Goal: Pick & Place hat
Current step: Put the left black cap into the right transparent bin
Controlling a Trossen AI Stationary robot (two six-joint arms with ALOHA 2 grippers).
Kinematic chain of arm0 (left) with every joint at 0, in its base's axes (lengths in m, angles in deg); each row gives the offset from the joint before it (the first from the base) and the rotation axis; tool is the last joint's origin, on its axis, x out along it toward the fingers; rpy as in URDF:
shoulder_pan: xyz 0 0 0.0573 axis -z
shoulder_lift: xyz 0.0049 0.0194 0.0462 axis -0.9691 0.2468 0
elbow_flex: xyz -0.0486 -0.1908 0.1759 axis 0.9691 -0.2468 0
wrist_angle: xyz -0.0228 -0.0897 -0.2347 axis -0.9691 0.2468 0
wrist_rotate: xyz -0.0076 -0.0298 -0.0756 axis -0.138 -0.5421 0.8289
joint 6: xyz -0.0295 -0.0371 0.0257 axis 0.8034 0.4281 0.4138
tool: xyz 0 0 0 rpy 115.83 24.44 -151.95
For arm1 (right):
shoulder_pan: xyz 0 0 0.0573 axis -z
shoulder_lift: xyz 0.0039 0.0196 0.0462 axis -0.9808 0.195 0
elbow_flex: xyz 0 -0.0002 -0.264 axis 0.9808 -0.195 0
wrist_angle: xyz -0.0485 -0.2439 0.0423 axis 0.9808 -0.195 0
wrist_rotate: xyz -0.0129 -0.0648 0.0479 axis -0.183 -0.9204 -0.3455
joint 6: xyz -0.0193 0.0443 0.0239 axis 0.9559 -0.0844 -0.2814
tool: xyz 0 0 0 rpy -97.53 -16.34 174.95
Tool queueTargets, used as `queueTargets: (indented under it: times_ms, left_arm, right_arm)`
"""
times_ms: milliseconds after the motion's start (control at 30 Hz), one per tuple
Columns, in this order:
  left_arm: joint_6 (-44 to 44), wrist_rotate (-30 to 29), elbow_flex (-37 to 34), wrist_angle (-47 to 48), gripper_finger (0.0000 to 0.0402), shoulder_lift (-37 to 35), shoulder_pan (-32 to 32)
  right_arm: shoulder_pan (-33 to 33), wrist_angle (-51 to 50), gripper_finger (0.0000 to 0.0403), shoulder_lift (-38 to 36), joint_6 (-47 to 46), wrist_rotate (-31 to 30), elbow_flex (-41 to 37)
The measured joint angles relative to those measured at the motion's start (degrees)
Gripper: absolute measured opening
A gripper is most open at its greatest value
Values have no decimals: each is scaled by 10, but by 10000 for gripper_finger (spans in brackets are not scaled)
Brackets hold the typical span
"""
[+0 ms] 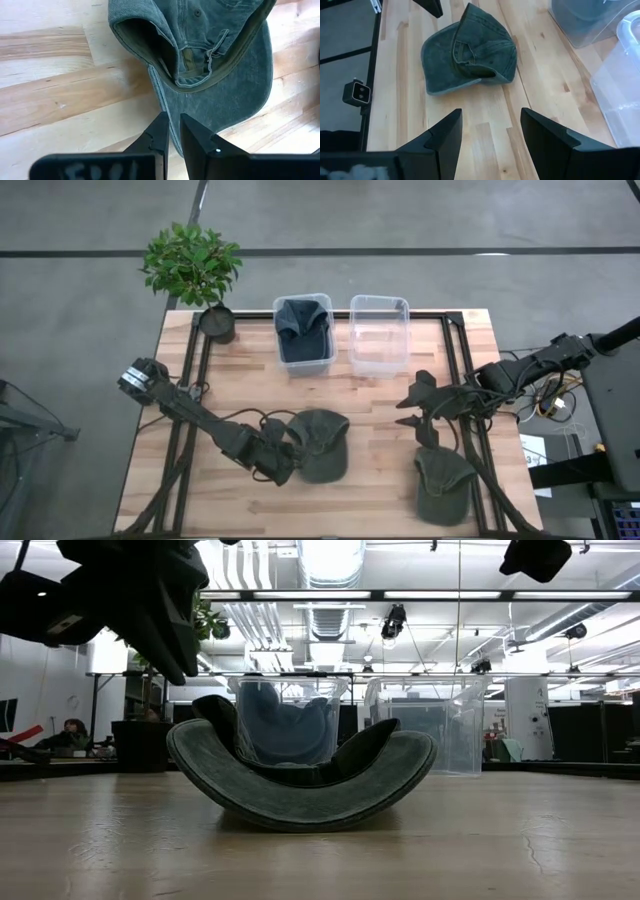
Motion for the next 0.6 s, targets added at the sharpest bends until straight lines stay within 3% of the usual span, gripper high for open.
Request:
queueTargets:
  times_ms: [600]
  left_arm:
    - [4,-15,-1,0,39,0,0]
  right_arm:
    - [0,0,196,0,0,0,0]
